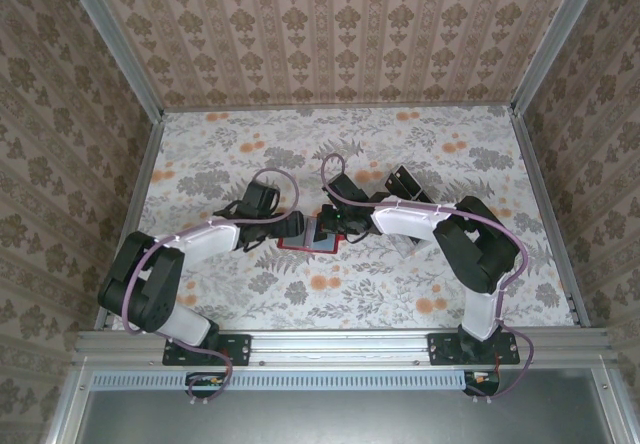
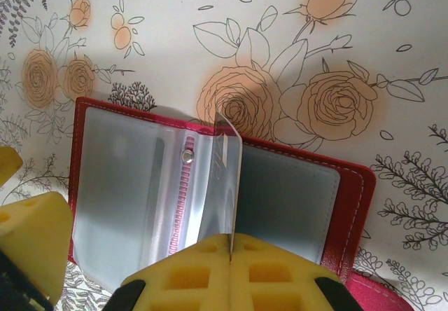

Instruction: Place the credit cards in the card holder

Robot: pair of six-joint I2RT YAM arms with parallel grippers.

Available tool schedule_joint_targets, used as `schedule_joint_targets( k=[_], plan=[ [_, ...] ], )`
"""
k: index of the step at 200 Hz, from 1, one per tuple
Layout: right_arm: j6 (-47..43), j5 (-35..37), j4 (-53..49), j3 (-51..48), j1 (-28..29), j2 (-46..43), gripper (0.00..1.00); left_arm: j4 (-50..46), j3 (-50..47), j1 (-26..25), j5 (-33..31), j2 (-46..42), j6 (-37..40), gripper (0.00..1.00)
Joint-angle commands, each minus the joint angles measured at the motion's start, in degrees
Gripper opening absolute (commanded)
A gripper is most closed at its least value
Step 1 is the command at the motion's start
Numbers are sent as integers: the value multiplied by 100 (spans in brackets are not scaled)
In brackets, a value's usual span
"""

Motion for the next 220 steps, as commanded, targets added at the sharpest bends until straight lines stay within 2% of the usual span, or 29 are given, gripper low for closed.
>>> schedule_joint_targets(
  k=[1,63,110,171,220],
  plan=[
    [-94,-43,-395,-120,-13,212,0,-133,-66,-24,-136,64,151,100],
    [-59,-62,-317,-226,-45,159,0,-413,-55,-33,-432,223,214,100],
    [-8,-222,-113,-311,-87,76,0,-1008,136,-32,-926,412,120,100],
    [267,-776,1060,-812,-110,-437,0,-982,-59,-59,-1048,321,-159,100],
    [835,-855,2271,-1419,-98,-536,0,-990,-126,-85,-1126,305,-258,100]
  ],
)
